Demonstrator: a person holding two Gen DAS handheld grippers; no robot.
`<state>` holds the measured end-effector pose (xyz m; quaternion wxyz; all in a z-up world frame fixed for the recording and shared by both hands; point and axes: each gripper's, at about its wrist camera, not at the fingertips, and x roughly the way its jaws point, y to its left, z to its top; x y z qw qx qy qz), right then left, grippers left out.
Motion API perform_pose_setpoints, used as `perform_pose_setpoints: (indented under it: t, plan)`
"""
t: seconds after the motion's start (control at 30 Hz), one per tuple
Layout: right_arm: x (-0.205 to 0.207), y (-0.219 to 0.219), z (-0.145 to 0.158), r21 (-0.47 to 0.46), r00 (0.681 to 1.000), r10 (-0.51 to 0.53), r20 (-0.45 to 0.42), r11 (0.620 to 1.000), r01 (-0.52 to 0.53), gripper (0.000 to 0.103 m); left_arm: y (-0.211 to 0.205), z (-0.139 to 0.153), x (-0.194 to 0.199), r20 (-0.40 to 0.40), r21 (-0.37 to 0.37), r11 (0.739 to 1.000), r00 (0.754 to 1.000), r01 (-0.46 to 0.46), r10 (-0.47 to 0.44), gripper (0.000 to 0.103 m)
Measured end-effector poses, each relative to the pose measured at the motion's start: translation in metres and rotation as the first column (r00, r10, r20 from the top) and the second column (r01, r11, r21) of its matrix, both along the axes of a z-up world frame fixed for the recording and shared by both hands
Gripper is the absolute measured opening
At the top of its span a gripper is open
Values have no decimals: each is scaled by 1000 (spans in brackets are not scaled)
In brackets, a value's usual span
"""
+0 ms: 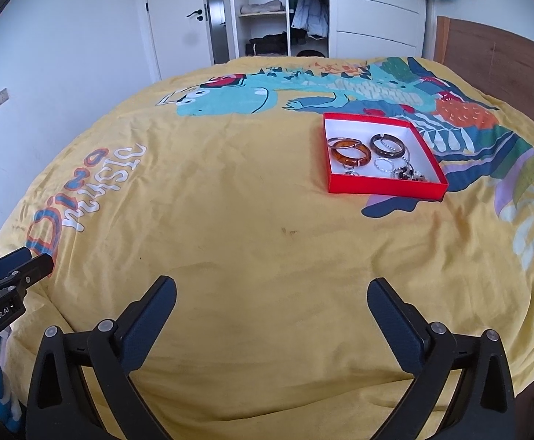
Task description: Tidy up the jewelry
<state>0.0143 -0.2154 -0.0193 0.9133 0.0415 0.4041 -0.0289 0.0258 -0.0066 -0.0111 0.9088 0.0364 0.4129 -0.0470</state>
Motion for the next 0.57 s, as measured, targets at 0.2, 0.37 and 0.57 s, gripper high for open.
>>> perform_pose_setpoints:
  t: [0.2,0.37,0.57]
  plan:
    - [-1,-3,-2,-6,1000,-6,-2,1000,6,102,-1,-4,0,-2,9,1000,1000,4,-4,47]
    - [-1,-6,-3,-7,1000,-14,-4,1000,14,102,-2,-5,-1,-4,7,1000,1000,5,-5,47]
    - [-1,-6,-4,-5,1000,-14,-8,1000,13,102,-4,-6,-1,-8,5,1000,1000,7,-7,47]
